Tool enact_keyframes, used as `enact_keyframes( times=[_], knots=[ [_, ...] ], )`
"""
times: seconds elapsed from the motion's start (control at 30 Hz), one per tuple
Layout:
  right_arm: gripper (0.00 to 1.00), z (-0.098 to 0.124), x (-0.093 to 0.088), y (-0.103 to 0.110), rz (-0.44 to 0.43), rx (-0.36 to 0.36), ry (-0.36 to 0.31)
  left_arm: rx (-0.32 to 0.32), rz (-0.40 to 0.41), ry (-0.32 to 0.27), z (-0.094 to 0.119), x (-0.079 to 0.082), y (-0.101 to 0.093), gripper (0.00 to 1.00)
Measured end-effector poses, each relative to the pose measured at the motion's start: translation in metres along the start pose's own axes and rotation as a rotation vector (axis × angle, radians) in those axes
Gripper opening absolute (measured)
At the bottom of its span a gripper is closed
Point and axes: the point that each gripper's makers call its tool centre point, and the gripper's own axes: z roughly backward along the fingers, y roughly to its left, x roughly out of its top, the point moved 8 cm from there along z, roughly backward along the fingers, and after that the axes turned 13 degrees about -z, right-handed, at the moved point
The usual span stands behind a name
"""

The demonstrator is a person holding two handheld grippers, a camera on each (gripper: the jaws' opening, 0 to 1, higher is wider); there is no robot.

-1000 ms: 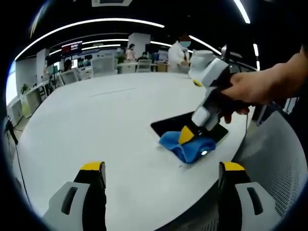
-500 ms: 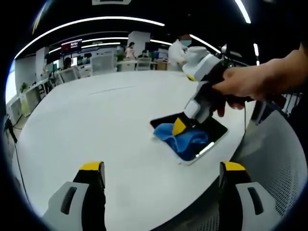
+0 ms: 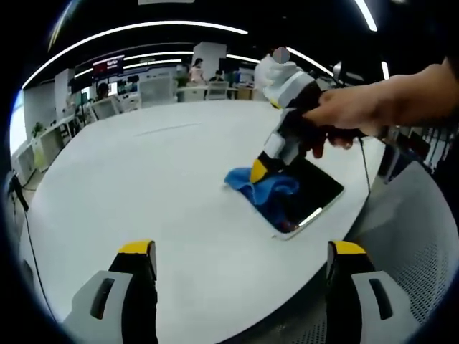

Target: Wipe the mirror surface with the cleaning cloth until all visible marks leave the cleaned area.

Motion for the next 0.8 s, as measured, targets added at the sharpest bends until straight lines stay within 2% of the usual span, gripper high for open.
enact_keyframes(
  times=[0.17, 0.23, 0.33, 0.47, 0.7, 0.8],
  knots=[
    [0.02, -0.006, 0.011, -0.002, 0.008, 0.000, -0.010, -0.014, -0.008, 0.008, -0.001, 0.000, -0.002, 0.99],
    [0.02, -0.005, 0.013, -0.002, 0.027, -0.002, -0.013, 0.001, 0.011, -0.011, 0.001, 0.001, 0.000, 0.99],
    [0.02, -0.006, 0.018, -0.003, 0.031, 0.001, -0.017, -0.007, 0.001, 0.003, -0.001, 0.000, -0.002, 0.99],
    [0.02, -0.005, 0.021, -0.002, 0.065, -0.002, -0.027, 0.011, -0.006, -0.008, -0.001, 0.002, 0.000, 0.99],
    [0.02, 0.000, 0.019, -0.002, 0.057, 0.011, -0.006, 0.018, -0.016, -0.031, 0.000, 0.006, -0.002, 0.98],
    [0.02, 0.001, 0.019, -0.003, 0.047, 0.019, 0.000, -0.015, -0.014, -0.021, -0.002, 0.006, -0.005, 0.99]
  ],
)
